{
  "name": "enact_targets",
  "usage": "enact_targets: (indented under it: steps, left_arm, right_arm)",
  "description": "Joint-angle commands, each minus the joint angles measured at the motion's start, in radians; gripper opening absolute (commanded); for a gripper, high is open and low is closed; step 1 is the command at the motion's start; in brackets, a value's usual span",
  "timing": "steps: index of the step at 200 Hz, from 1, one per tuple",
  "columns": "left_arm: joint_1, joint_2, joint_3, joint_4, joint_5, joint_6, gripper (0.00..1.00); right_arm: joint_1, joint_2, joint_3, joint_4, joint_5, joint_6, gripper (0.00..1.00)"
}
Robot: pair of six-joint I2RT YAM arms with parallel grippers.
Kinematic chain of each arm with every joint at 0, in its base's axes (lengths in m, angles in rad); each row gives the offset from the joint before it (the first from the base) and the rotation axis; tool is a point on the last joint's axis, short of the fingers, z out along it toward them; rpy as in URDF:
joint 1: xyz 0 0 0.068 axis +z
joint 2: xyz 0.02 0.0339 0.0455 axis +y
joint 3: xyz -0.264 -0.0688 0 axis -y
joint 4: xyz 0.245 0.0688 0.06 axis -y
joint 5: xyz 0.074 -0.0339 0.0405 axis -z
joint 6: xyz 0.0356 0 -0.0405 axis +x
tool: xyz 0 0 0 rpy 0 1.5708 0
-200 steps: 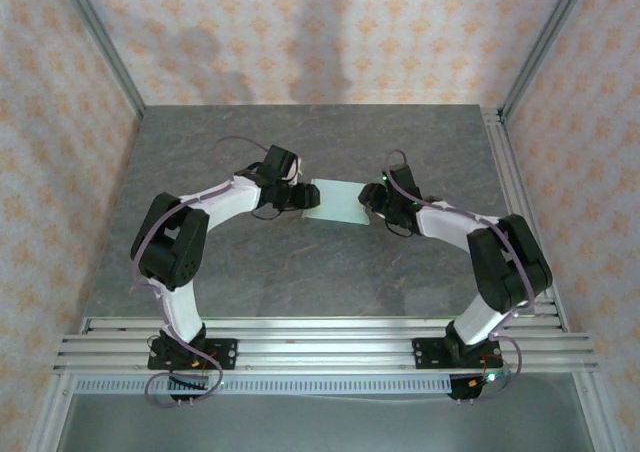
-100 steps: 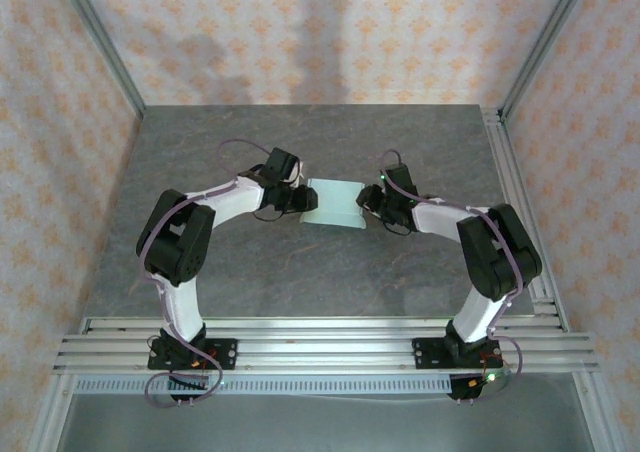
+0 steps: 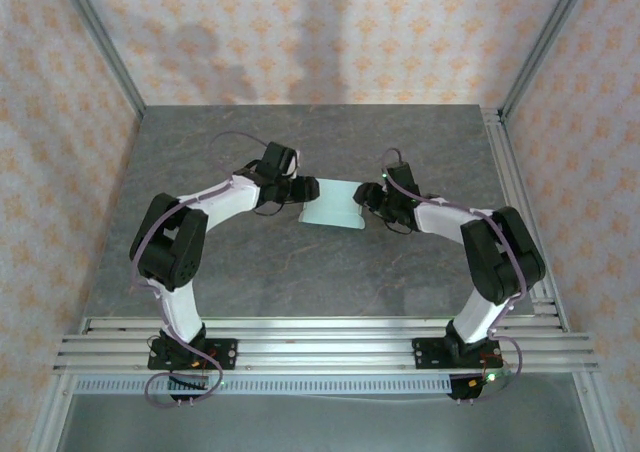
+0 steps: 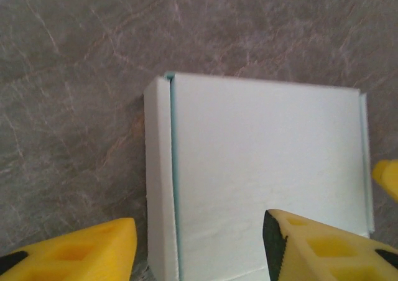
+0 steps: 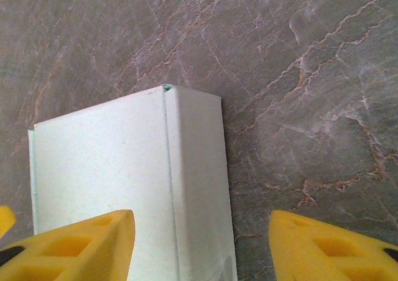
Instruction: Fold the paper box
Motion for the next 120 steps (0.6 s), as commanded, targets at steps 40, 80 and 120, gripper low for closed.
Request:
enact_targets:
  steps: [40, 80, 120]
  left_arm:
    - [0.019, 0.085, 0.061, -0.038, -0.012, 0.027, 0.37]
    - [0.023, 0.101, 0.065, -0.04, -0.007, 0.028, 0.26]
    - [0.032, 0.11, 0.057, -0.033, 0.013, 0.024, 0.18]
  right_arm:
    - [-0.008, -0.017, 0.018, 0.002, 0.004, -0.016, 0.6]
    - [-0.013, -0.007, 0.033, -0.001, -0.003, -0.022, 0.6]
    - [-0.013, -0.004, 0.041, -0.003, -0.004, -0.029, 0.6]
